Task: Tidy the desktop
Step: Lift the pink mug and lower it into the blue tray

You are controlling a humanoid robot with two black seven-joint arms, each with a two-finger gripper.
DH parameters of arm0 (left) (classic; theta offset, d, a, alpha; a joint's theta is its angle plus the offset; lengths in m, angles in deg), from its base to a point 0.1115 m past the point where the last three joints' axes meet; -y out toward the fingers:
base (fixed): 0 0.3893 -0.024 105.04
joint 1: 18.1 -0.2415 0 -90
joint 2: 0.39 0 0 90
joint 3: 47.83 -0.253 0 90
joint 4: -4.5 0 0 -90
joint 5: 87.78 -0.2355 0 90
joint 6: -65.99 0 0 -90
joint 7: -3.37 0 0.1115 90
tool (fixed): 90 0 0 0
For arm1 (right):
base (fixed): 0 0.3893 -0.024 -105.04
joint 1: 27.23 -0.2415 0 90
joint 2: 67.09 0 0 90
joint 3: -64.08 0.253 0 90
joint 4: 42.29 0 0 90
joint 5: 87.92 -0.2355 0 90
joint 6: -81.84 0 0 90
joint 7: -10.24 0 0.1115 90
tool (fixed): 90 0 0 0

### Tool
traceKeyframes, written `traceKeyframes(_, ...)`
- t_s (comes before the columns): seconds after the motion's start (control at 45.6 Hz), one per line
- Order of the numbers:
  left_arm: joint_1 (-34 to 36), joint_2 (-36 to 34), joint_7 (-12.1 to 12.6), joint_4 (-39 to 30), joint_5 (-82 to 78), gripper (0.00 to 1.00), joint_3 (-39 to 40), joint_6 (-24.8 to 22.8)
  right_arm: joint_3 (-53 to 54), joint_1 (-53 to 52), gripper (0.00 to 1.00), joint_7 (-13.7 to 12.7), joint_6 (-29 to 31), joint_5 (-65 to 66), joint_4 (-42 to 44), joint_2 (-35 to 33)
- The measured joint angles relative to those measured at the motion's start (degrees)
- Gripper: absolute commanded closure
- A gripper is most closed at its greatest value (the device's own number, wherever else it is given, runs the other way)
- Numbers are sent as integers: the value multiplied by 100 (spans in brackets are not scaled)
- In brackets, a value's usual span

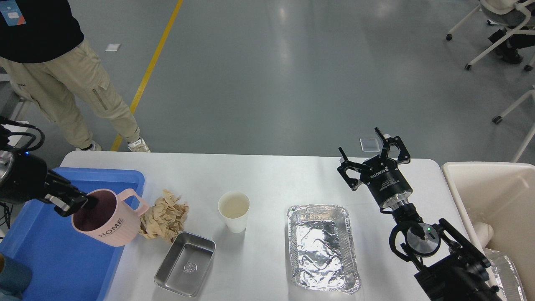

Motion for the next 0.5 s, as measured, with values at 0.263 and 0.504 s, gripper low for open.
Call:
traceKeyframes(0.263,-815,-409,-97,414,-110,96,-33,917,9,13,0,0,0,-8,-20,-31)
traceKeyframes(0.504,-1413,-433,-359,959,-227,96,-41,1560,0,20,0,0,0,-8,-43,-24)
